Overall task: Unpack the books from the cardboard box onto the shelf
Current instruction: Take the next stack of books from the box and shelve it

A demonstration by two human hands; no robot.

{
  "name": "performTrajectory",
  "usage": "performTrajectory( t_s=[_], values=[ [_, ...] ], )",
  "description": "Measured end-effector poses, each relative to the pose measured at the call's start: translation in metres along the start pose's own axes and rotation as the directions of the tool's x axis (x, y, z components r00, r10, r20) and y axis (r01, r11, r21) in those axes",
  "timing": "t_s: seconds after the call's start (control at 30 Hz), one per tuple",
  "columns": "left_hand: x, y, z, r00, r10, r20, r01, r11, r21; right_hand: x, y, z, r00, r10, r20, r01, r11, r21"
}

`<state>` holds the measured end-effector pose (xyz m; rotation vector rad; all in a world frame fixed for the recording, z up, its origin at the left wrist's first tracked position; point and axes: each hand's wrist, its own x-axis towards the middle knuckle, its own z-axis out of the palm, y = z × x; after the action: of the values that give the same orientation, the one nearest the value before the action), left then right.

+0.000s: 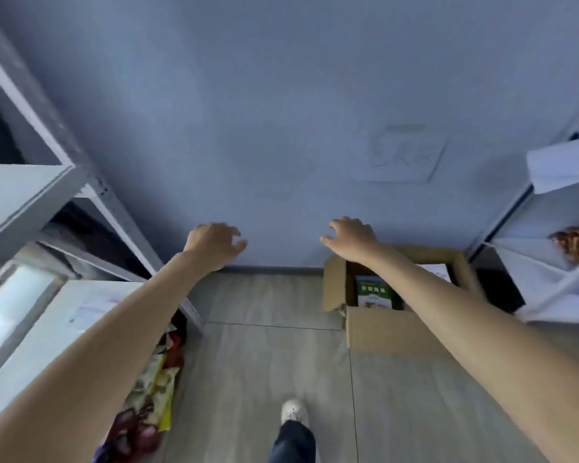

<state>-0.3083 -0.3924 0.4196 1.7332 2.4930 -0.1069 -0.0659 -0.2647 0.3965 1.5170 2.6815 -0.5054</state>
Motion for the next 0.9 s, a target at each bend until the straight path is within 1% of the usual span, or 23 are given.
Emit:
performTrajectory(
  t_s=[0.07,0.13,0.23,0.37,0.43,0.53,0.67,0.73,0.83,0.9],
  values=[
    [0.045,0.046,0.019,0.994,0.095,0.051,-0.096,0.995,0.021,0.012,0.054,0.004,0.994,0.108,0.015,-0.108,0.993,0.048],
    [0.087,0.089,0.040,0.982,0.170,0.078,-0.171,0.985,0.009,0.027,0.102,0.010,0.981,0.193,0.025,-0.195,0.972,0.131],
    [0.144,0.147,0.077,0.958,0.248,0.146,-0.248,0.969,-0.018,0.049,0.158,0.023,0.952,0.302,0.059,-0.307,0.923,0.230],
    [0.205,0.212,0.129,0.916,0.279,0.288,-0.268,0.960,-0.078,0.085,0.215,0.050,0.909,0.378,0.178,-0.411,0.884,0.221],
    [0.231,0.236,0.162,0.897,0.283,0.339,-0.254,0.959,-0.128,0.106,0.242,0.069,0.887,0.405,0.224,-0.448,0.871,0.200],
    [0.253,0.260,0.210,0.860,0.282,0.426,-0.237,0.959,-0.157,0.126,0.274,0.103,0.845,0.432,0.317,-0.508,0.833,0.218],
    [0.278,0.294,0.284,0.789,0.272,0.550,-0.176,0.959,-0.221,0.159,0.322,0.163,0.773,0.436,0.461,-0.572,0.793,0.209],
    [0.293,0.313,0.326,0.763,0.248,0.597,-0.105,0.959,-0.264,0.182,0.351,0.200,0.737,0.433,0.519,-0.604,0.767,0.218],
    [0.311,0.338,0.388,0.748,0.166,0.642,0.061,0.947,-0.316,0.212,0.392,0.256,0.684,0.434,0.586,-0.653,0.723,0.227],
    [0.323,0.355,0.429,0.715,0.088,0.694,0.241,0.900,-0.363,0.231,0.417,0.296,0.634,0.435,0.640,-0.700,0.674,0.236]
  ],
)
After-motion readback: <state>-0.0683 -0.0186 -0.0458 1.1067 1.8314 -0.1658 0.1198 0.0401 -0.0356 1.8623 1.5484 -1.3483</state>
